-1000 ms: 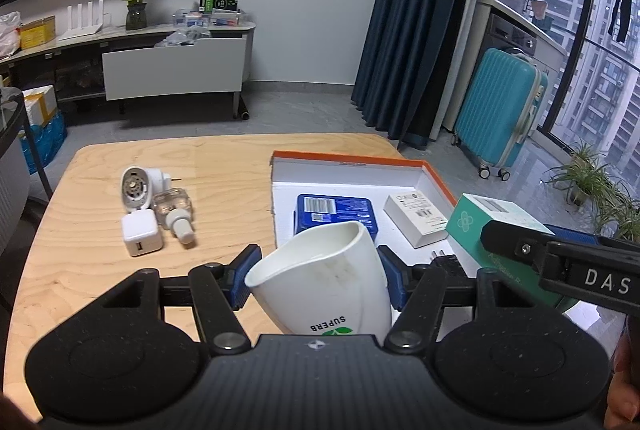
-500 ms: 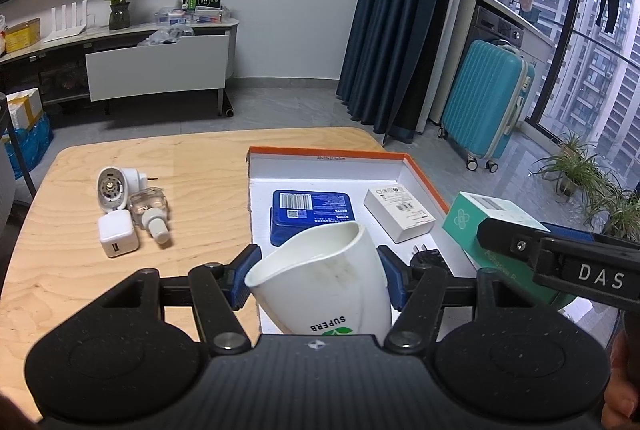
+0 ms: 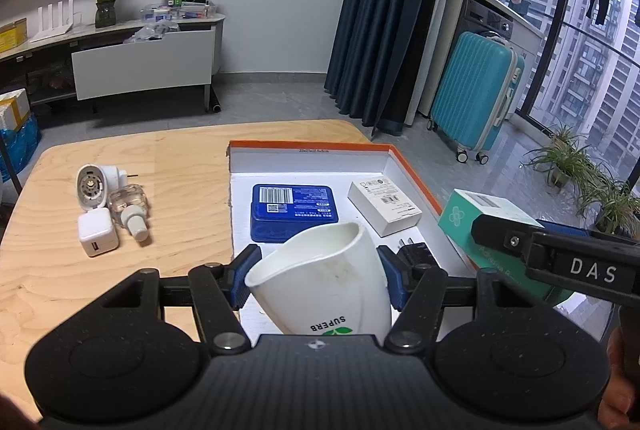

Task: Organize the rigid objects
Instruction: 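Lower the mug into the tray and open the left tool while the right tool sets the teal box inside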

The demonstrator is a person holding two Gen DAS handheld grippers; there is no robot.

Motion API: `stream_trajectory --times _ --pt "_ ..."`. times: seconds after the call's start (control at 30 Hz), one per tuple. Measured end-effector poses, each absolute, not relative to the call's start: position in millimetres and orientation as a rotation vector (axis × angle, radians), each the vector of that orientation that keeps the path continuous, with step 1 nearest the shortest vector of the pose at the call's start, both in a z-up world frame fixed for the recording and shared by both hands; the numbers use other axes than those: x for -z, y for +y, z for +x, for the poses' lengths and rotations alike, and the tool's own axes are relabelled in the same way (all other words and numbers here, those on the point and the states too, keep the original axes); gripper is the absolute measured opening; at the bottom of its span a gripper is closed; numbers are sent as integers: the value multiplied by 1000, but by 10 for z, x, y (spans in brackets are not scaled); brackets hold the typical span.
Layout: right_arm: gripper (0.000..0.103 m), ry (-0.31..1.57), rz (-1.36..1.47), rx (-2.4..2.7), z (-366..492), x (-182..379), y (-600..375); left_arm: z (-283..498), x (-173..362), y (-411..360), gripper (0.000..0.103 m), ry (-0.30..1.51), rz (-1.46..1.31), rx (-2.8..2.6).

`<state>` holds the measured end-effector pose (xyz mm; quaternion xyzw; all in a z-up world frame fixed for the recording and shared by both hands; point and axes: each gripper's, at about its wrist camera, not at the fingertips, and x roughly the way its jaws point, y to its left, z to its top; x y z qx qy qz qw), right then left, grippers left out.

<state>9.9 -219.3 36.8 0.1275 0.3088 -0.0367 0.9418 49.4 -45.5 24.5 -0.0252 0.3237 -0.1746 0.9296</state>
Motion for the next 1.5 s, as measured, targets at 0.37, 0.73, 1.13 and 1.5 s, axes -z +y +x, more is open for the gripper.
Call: stream_trajectory --times 0.37,0.73,1.13,1.5 --pt "84 633 263 77 144 -335 -2200 550 -225 -524 63 663 -38 371" --pt "84 633 253 71 248 -317 -2215 618 -203 -585 63 670 -35 379" --pt "84 642 244 65 452 -287 -2226 719 -162 -634 63 682 -32 385" --pt "84 651 236 60 673 -258 -2260 826 -144 -690 63 686 -27 399"
